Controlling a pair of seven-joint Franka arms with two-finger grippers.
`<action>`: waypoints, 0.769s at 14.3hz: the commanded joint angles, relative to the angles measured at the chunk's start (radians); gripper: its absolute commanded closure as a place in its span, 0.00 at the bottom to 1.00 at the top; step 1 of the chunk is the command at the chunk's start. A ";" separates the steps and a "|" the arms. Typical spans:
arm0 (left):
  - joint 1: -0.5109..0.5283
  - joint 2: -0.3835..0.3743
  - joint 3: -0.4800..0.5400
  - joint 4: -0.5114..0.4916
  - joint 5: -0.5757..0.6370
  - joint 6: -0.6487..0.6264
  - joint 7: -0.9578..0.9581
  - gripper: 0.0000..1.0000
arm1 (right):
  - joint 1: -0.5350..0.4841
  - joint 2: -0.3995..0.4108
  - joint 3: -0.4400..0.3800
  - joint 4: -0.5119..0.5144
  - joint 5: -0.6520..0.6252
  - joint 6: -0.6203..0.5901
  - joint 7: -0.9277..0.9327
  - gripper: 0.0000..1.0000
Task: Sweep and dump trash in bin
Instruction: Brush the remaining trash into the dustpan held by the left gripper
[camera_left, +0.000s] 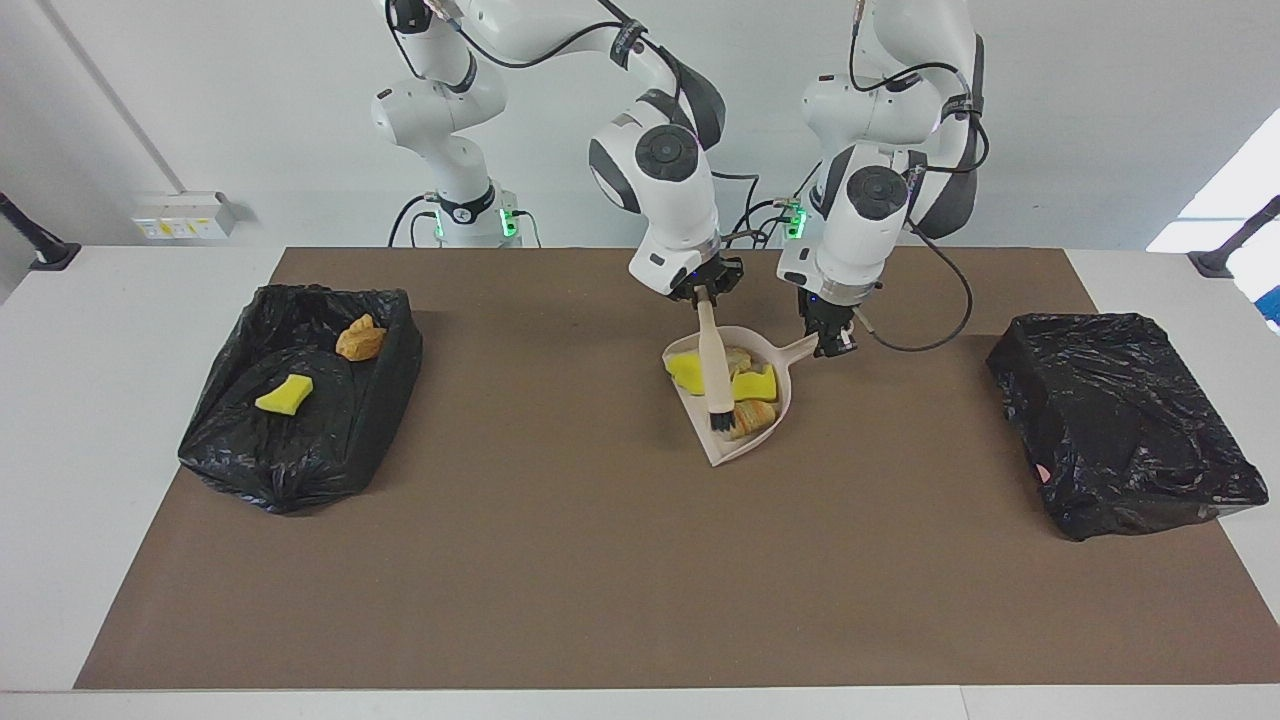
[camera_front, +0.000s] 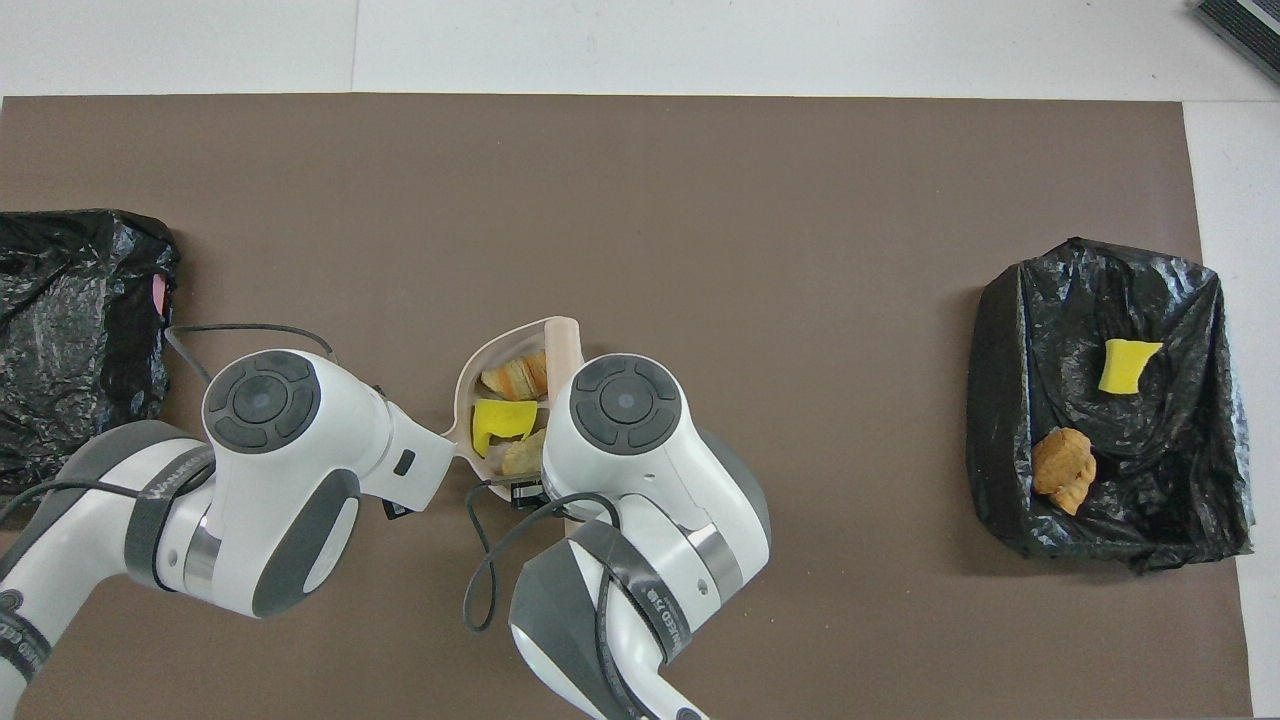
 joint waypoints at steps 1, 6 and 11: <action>-0.009 -0.012 0.009 -0.022 -0.011 0.025 -0.025 1.00 | -0.043 -0.052 0.002 -0.003 0.023 -0.066 -0.002 1.00; 0.003 -0.007 0.011 -0.014 -0.038 0.020 -0.112 1.00 | -0.091 -0.099 -0.003 -0.003 -0.067 -0.236 -0.005 1.00; 0.066 -0.033 0.014 0.021 -0.078 0.027 -0.167 1.00 | -0.089 -0.133 0.000 -0.022 -0.186 -0.339 -0.011 1.00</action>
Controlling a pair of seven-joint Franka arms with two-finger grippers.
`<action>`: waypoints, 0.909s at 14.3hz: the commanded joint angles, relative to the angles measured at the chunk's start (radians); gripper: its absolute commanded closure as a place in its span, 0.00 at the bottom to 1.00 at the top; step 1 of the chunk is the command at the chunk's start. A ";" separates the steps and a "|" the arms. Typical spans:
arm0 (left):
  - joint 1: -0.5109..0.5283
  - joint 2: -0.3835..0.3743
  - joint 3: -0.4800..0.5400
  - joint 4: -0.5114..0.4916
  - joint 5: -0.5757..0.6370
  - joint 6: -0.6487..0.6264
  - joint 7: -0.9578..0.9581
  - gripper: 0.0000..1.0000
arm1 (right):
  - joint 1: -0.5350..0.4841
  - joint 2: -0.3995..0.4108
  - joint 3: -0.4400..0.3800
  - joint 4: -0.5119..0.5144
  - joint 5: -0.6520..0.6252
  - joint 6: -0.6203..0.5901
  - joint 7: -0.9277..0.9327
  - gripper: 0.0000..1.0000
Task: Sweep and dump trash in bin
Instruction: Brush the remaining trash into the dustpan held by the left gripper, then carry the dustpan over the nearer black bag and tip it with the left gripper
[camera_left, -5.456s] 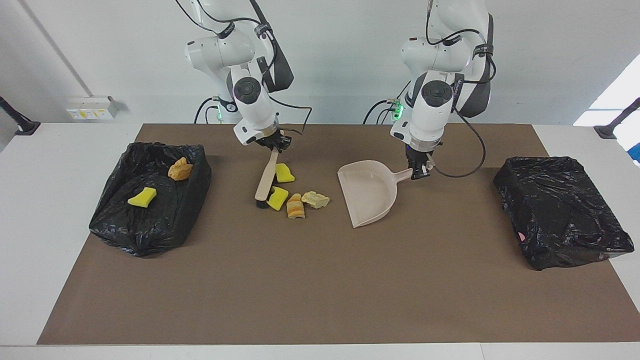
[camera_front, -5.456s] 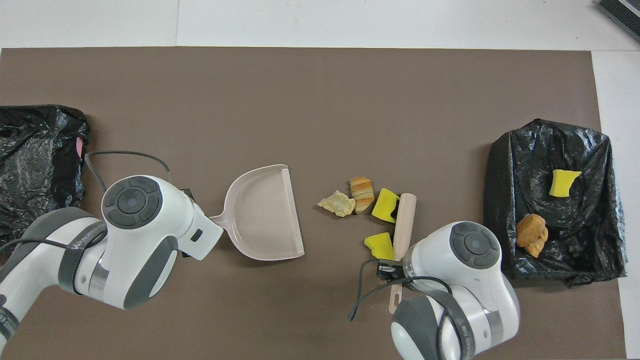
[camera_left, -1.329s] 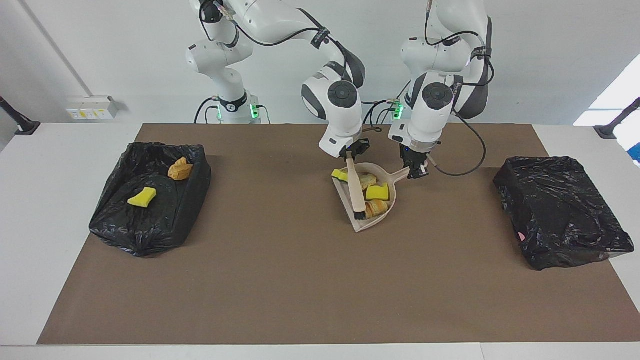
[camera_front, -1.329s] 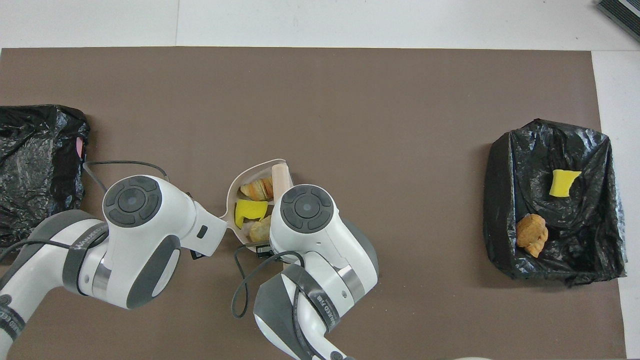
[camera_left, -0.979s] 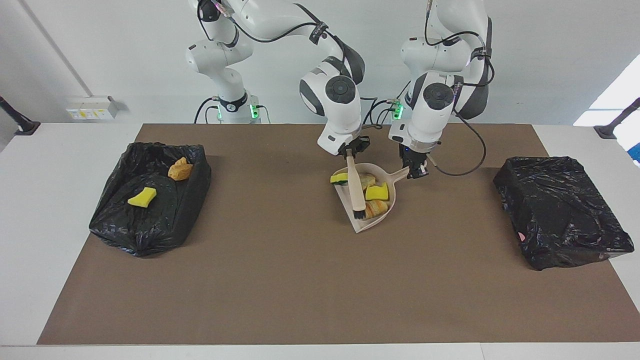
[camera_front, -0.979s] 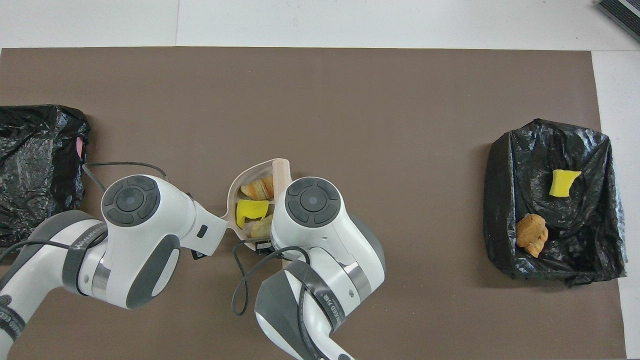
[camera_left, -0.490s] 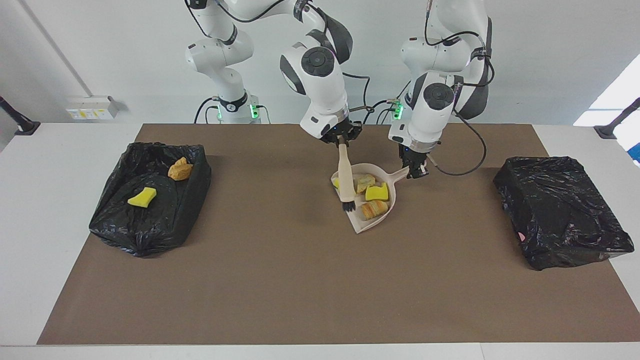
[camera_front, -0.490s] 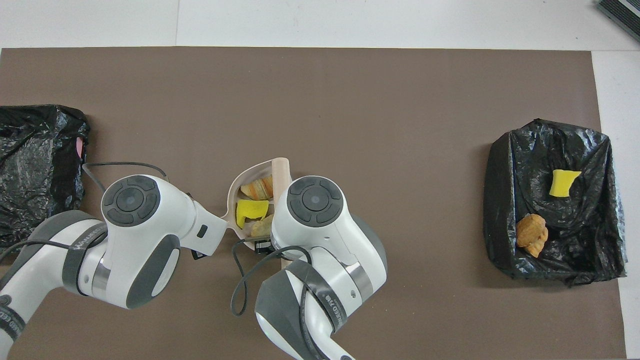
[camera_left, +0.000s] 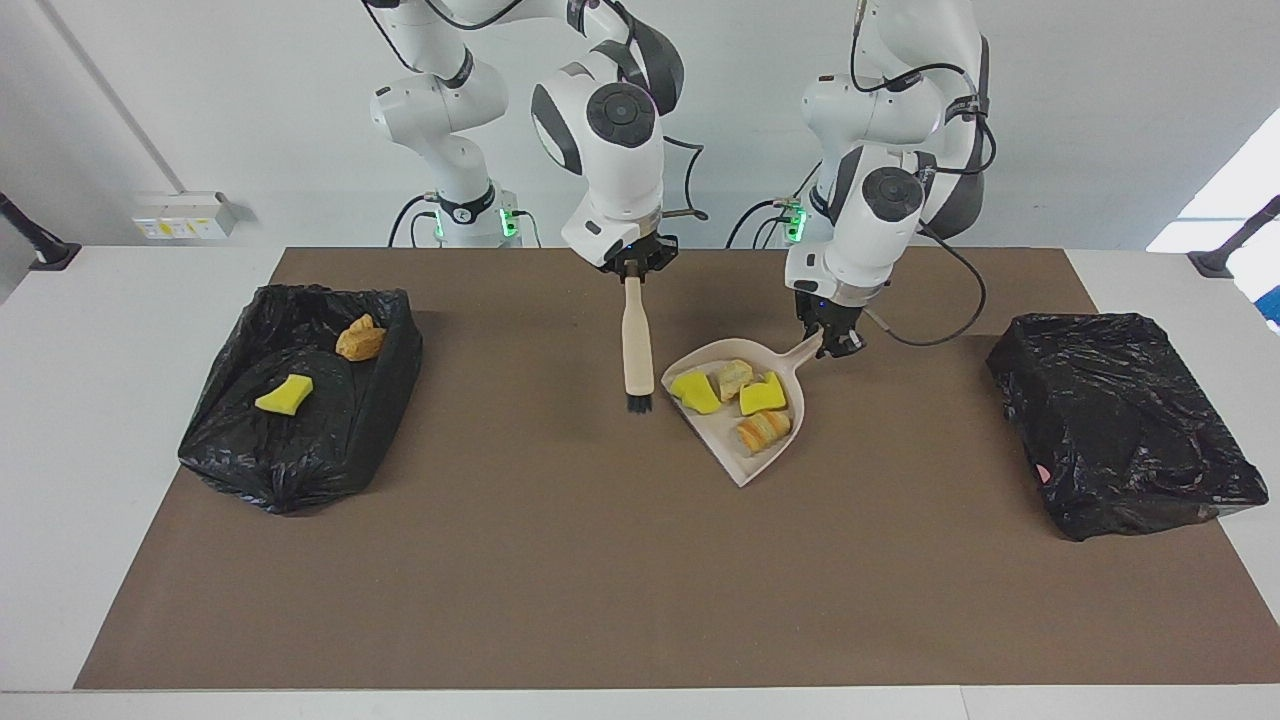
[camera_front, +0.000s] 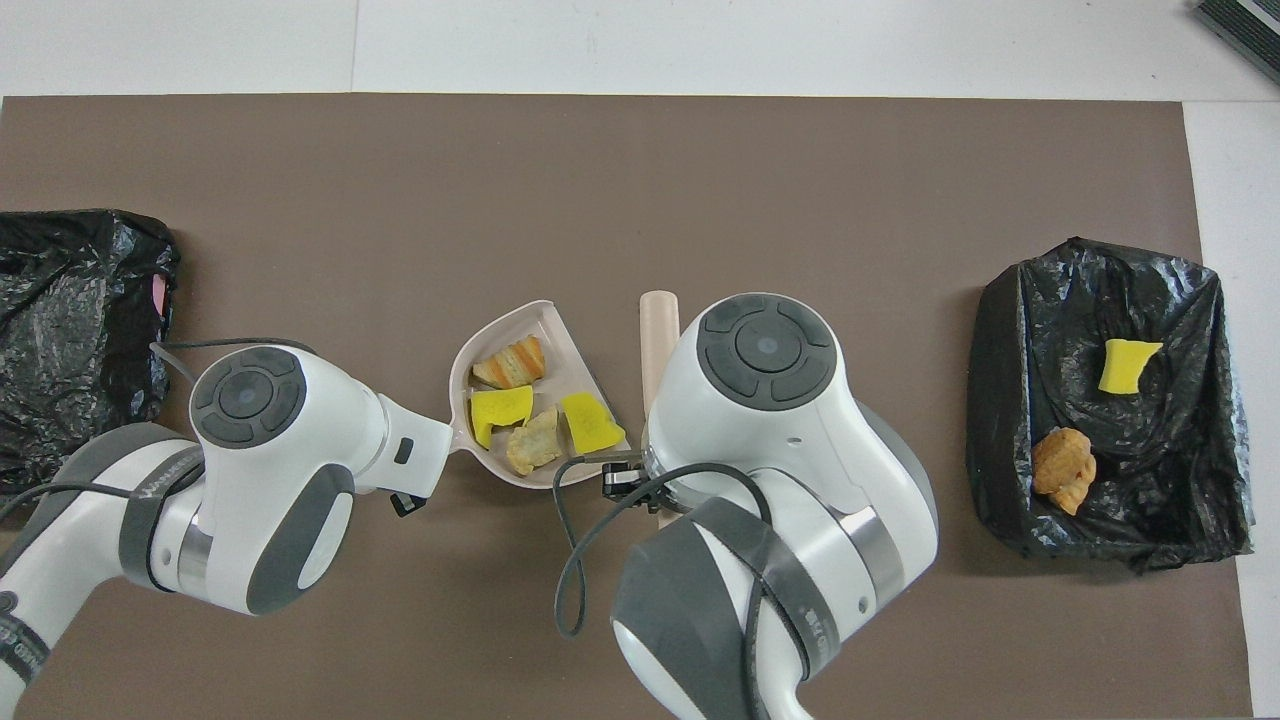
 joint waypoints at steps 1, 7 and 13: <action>0.056 -0.043 0.002 0.021 -0.033 0.011 -0.011 1.00 | 0.004 -0.046 0.007 -0.049 -0.028 -0.010 -0.011 1.00; 0.189 -0.077 0.003 0.116 -0.045 -0.057 -0.027 1.00 | 0.071 -0.166 0.013 -0.291 0.046 0.140 0.009 1.00; 0.419 -0.083 0.008 0.258 -0.090 -0.301 -0.014 1.00 | 0.226 -0.122 0.013 -0.342 0.083 0.300 0.129 1.00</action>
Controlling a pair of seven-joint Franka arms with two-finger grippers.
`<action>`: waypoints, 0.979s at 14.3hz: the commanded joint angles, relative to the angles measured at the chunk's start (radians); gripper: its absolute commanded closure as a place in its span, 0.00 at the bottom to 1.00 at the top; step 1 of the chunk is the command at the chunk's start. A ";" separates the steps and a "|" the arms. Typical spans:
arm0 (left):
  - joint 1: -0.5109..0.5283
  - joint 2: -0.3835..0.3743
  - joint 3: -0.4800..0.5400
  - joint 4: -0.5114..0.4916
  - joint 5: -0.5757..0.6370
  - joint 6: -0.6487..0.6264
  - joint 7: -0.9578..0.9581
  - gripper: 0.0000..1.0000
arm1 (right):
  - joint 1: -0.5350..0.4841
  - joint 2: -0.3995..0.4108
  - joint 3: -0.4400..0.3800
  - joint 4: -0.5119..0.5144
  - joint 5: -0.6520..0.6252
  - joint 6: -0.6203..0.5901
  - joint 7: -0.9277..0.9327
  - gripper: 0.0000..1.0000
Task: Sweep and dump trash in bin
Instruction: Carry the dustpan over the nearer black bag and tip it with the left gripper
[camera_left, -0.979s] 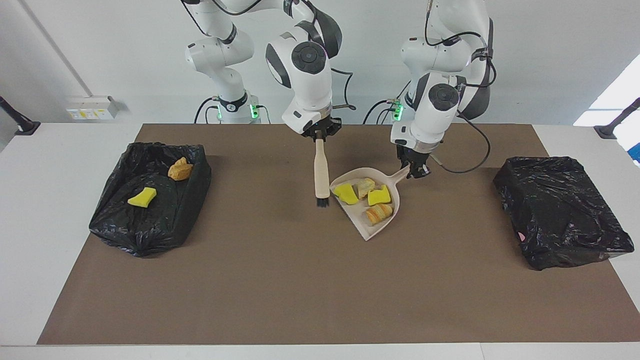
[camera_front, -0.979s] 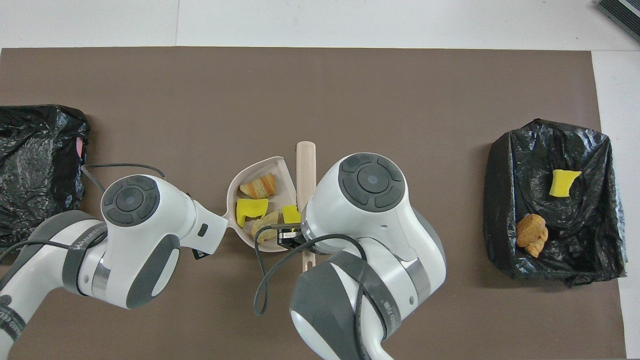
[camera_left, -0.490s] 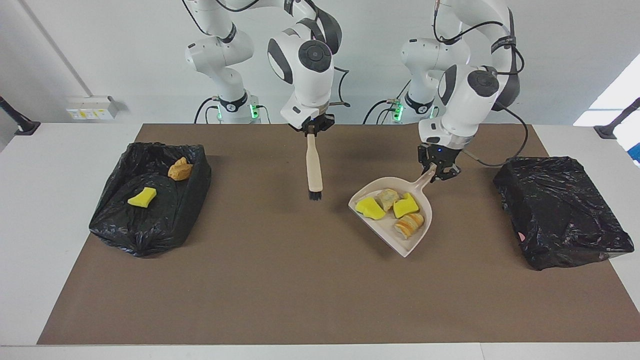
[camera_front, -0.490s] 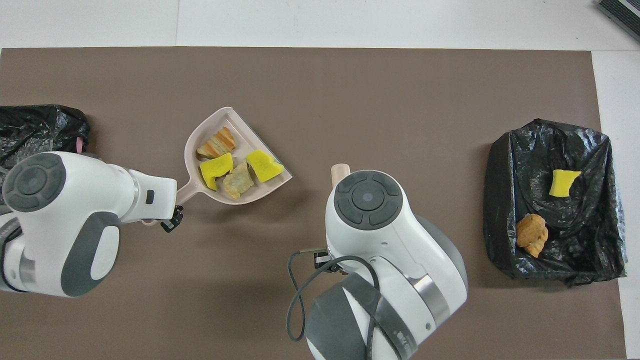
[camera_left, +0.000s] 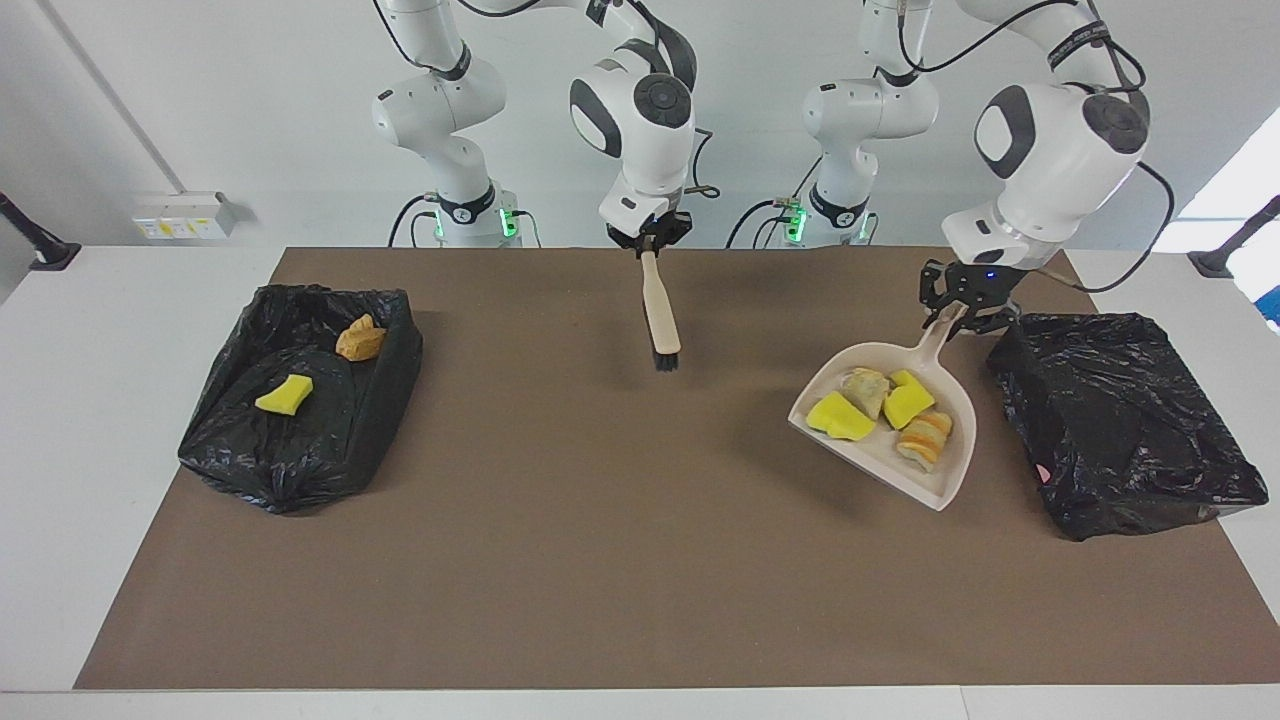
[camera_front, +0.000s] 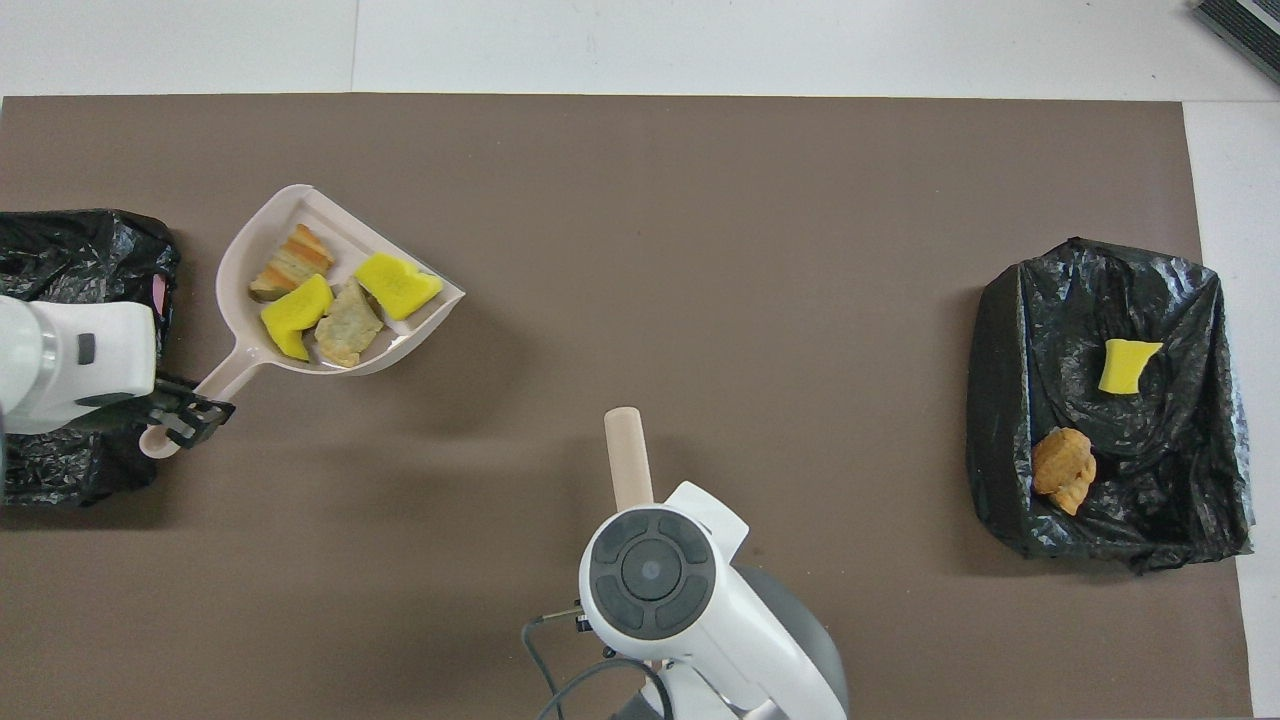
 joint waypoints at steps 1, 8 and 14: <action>0.097 0.000 -0.009 0.053 -0.023 -0.039 0.008 1.00 | 0.062 0.030 0.000 -0.035 0.027 0.088 0.085 1.00; 0.350 0.015 -0.009 0.084 -0.013 0.049 0.232 1.00 | 0.159 0.139 0.000 -0.037 0.027 0.243 0.198 1.00; 0.478 0.084 0.006 0.164 0.108 0.077 0.486 1.00 | 0.155 0.152 -0.001 -0.048 0.027 0.259 0.187 1.00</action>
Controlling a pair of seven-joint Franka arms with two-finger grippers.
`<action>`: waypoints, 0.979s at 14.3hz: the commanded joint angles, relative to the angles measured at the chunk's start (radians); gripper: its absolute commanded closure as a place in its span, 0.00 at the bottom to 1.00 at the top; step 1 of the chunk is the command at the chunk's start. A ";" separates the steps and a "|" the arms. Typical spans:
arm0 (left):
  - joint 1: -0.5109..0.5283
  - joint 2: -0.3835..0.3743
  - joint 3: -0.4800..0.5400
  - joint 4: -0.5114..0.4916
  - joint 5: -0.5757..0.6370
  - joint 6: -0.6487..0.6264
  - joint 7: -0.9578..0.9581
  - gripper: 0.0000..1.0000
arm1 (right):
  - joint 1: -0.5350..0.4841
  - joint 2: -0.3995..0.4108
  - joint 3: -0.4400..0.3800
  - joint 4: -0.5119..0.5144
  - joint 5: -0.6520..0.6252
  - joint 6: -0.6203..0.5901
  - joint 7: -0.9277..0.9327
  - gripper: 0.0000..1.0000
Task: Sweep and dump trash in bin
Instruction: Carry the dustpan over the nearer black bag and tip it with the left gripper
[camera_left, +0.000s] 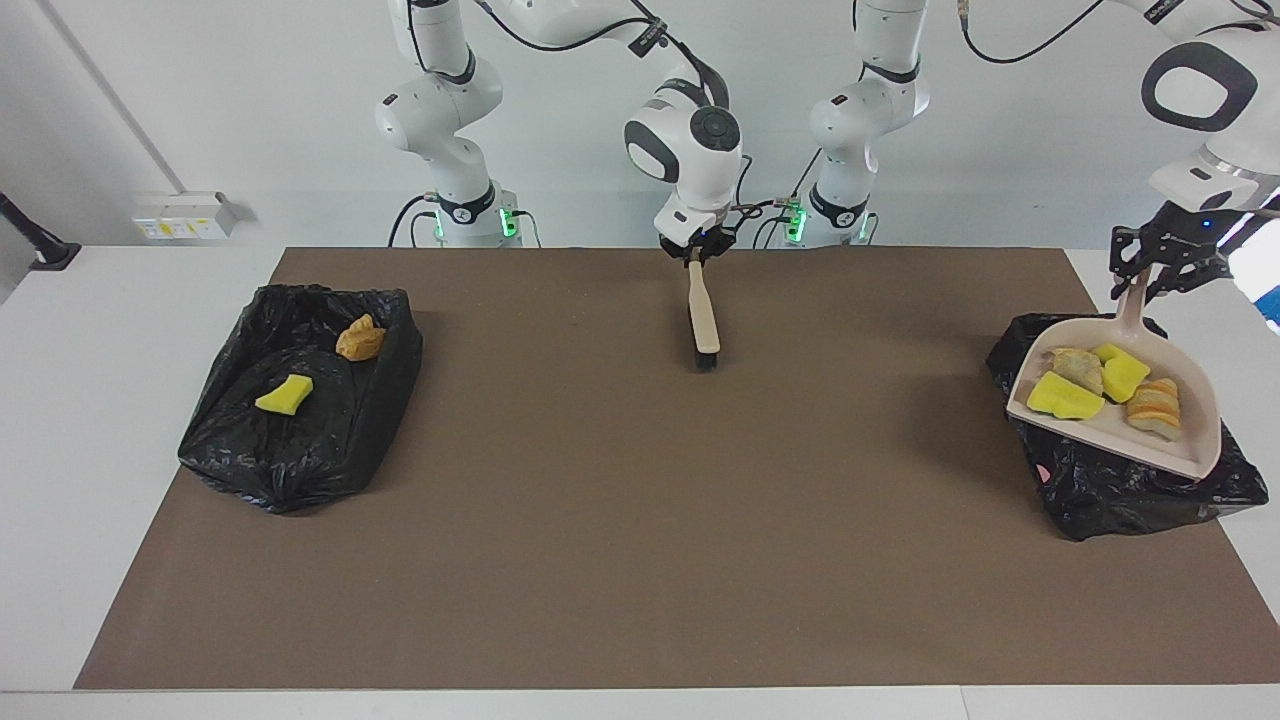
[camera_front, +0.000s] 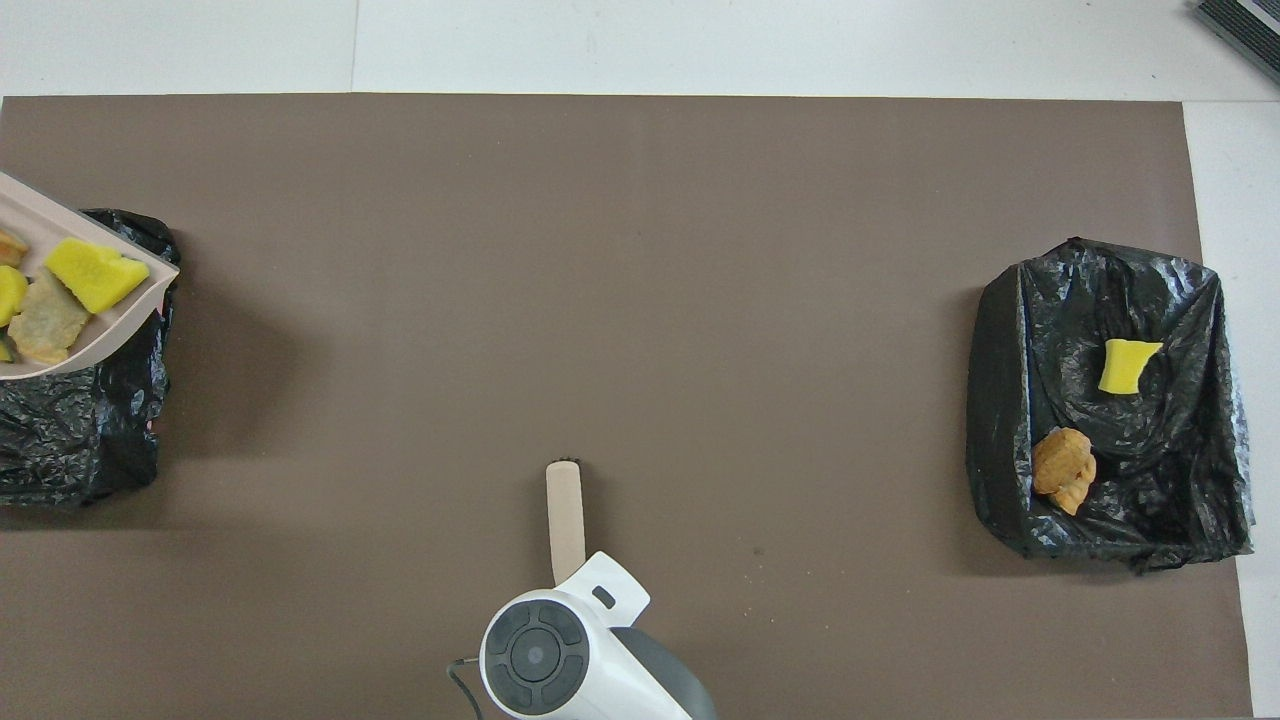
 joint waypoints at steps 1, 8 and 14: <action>0.065 0.061 0.000 0.075 0.074 0.004 0.122 1.00 | -0.002 0.025 0.001 -0.010 0.015 0.032 0.001 1.00; 0.076 0.174 0.067 0.202 0.388 0.082 0.310 1.00 | -0.015 0.031 -0.002 0.140 0.012 -0.185 0.015 0.00; -0.015 0.194 0.060 0.233 0.718 0.059 0.308 1.00 | -0.117 -0.064 -0.005 0.194 -0.002 -0.294 -0.078 0.00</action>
